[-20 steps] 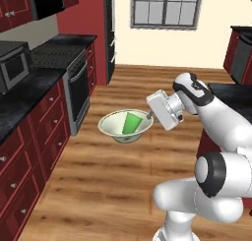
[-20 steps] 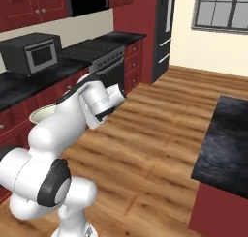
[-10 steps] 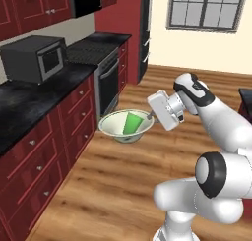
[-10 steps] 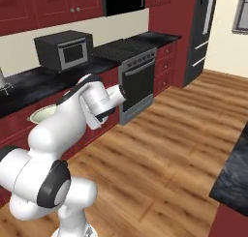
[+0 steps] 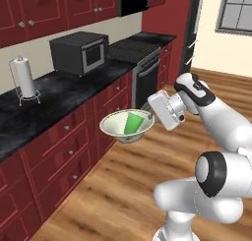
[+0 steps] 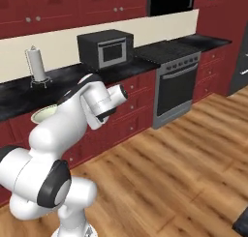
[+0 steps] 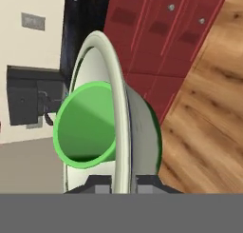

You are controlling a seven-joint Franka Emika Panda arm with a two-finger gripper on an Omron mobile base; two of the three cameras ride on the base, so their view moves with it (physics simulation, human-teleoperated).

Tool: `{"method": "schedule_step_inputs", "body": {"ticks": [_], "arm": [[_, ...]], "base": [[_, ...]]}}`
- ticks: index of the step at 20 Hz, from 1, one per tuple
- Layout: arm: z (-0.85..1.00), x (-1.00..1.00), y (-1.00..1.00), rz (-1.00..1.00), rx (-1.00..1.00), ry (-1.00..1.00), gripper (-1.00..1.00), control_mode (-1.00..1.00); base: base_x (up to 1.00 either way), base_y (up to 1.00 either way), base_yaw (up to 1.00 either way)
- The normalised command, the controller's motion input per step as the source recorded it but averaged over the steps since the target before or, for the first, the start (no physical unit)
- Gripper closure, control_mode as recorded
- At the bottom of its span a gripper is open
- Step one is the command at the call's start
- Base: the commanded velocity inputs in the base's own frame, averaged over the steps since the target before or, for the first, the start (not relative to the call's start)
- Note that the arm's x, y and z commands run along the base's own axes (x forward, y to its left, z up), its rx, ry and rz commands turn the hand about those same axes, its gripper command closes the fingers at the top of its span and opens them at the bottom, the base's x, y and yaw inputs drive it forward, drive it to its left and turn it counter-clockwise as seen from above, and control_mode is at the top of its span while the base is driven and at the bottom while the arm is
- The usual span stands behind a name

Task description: Place the cup inside the bowl on the dining table and move the bowl to any counter.

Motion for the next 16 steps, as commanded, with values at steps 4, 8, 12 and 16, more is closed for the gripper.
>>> {"method": "schedule_step_inputs", "body": {"ticks": [4,8,12,16], "arm": [[0.00,0.00,0.00,0.00,0.00,0.00,1.00,1.00],[0.00,0.00,0.00,0.00,0.00,0.00,1.00,1.00],[0.00,0.00,0.00,0.00,0.00,0.00,1.00,1.00],[0.00,0.00,0.00,0.00,0.00,0.00,1.00,1.00]], "base": [[0.00,0.01,0.42],[0.00,0.07,0.42],[0.00,0.16,0.41],[0.00,0.12,0.40]]}}
